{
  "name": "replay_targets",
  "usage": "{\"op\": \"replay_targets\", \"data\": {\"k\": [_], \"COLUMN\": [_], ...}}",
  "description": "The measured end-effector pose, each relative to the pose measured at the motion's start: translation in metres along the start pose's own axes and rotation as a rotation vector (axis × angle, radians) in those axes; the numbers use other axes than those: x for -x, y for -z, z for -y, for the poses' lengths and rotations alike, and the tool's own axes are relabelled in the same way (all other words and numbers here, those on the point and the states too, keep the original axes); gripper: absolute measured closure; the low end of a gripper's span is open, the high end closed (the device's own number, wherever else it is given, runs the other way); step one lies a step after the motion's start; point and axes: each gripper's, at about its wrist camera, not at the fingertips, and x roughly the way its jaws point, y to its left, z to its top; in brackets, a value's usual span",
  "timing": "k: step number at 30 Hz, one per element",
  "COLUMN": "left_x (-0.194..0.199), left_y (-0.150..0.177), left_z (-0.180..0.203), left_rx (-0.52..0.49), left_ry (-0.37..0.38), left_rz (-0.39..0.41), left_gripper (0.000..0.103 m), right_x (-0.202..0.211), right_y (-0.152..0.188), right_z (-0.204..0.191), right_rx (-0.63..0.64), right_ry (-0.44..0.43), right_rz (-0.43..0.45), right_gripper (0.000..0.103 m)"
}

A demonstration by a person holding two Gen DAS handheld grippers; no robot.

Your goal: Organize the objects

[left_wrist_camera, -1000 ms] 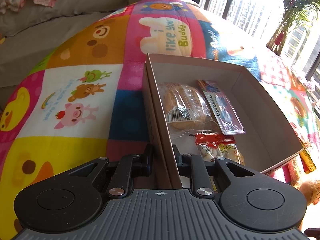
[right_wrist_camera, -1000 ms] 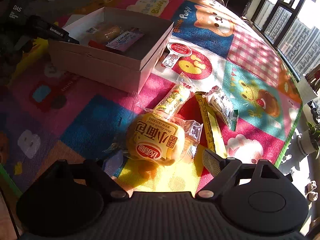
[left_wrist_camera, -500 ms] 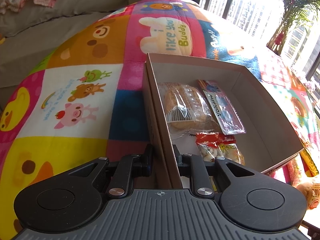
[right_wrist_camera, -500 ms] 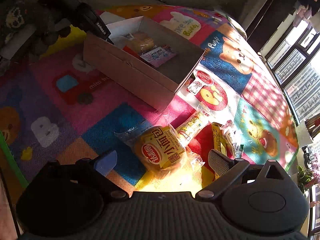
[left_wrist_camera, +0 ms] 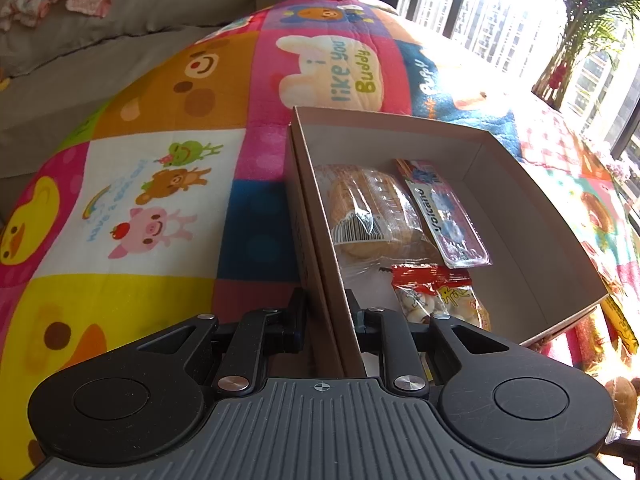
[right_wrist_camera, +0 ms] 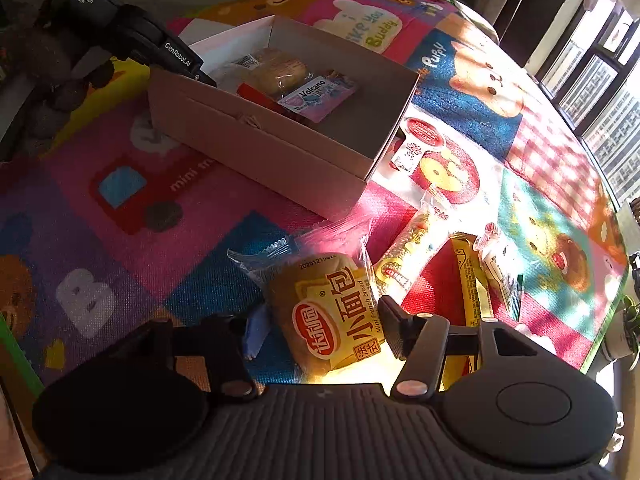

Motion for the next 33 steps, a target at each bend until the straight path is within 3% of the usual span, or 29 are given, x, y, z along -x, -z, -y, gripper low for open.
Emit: {"op": "replay_targets", "data": {"k": [2, 8, 12, 19, 22, 30, 33], "left_x": [0.000, 0.000, 0.000, 0.000, -0.001, -0.001, -0.001], "left_y": [0.000, 0.001, 0.001, 0.001, 0.001, 0.001, 0.002], "left_z": [0.000, -0.001, -0.001, 0.001, 0.001, 0.000, 0.000], "left_rx": [0.000, -0.002, 0.000, -0.001, -0.001, 0.000, -0.002], "left_ry": [0.003, 0.010, 0.009, 0.003, 0.004, 0.008, 0.013], "left_rz": [0.002, 0.004, 0.005, 0.006, 0.005, 0.004, 0.004], "left_gripper": [0.082, 0.082, 0.082, 0.082, 0.082, 0.082, 0.082], "right_x": [0.010, 0.045, 0.067, 0.101, 0.083, -0.009, -0.020], "right_y": [0.000, -0.007, -0.021, -0.060, -0.082, -0.120, -0.118], "right_z": [0.007, 0.018, 0.020, 0.035, 0.044, 0.056, 0.053], "right_rx": [-0.112, -0.318, -0.351, -0.417, -0.453, -0.615, -0.614], "right_ry": [-0.062, -0.215, -0.227, -0.217, -0.207, -0.239, -0.186], "right_rz": [-0.024, 0.015, 0.078, 0.263, 0.292, 0.173, 0.180], "right_gripper": [0.047, 0.047, 0.047, 0.047, 0.047, 0.046, 0.038]}}
